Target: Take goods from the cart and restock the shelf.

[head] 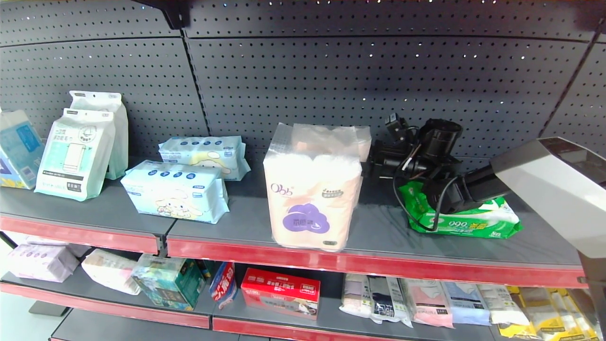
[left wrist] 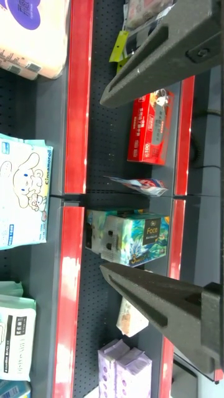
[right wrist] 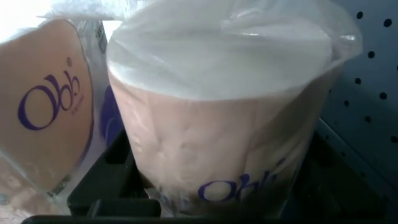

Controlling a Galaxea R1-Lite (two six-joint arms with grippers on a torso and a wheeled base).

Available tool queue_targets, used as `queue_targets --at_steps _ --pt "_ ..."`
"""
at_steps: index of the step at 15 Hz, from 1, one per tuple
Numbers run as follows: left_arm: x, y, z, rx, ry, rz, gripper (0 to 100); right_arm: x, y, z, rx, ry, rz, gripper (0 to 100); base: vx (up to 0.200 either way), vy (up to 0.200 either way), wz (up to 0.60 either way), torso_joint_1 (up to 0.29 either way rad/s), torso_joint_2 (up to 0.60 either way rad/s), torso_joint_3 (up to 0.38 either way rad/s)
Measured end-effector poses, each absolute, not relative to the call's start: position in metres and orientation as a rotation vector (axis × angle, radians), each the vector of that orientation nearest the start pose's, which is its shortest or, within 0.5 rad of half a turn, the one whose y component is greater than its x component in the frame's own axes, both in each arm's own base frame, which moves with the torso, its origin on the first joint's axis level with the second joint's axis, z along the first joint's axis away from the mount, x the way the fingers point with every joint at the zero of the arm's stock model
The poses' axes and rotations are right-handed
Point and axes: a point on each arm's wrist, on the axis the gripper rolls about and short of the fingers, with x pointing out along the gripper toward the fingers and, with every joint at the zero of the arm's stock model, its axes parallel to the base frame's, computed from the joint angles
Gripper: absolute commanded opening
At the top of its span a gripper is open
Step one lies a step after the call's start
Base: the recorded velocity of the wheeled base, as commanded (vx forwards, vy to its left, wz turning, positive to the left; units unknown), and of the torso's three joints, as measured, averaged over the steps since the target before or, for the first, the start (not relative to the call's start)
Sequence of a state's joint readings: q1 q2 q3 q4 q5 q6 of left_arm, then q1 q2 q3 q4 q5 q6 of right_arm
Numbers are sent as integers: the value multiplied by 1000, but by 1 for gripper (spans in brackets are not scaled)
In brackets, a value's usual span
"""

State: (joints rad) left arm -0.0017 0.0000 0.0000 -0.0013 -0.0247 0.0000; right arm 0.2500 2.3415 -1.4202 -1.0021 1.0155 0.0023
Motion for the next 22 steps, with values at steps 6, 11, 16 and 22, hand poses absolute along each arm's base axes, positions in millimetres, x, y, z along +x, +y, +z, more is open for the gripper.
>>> queue_targets --at_steps 6,11,16,22 --pt "-23 -1 76 0 -1 -26 100 447 135 129 -24 -68 1272 0 0 0 0 0 0 0" --pt "-23 -1 76 0 -1 -26 100 445 139 129 -23 -66 1298 0 0 0 0 0 0 0" --pt "-23 -1 76 0 -1 -26 100 445 140 129 -25 -68 1295 100 0 0 0 0 0 0" --pt "-23 -1 76 0 -1 -26 100 443 138 133 -26 -72 1298 100 0 0 0 0 0 0"
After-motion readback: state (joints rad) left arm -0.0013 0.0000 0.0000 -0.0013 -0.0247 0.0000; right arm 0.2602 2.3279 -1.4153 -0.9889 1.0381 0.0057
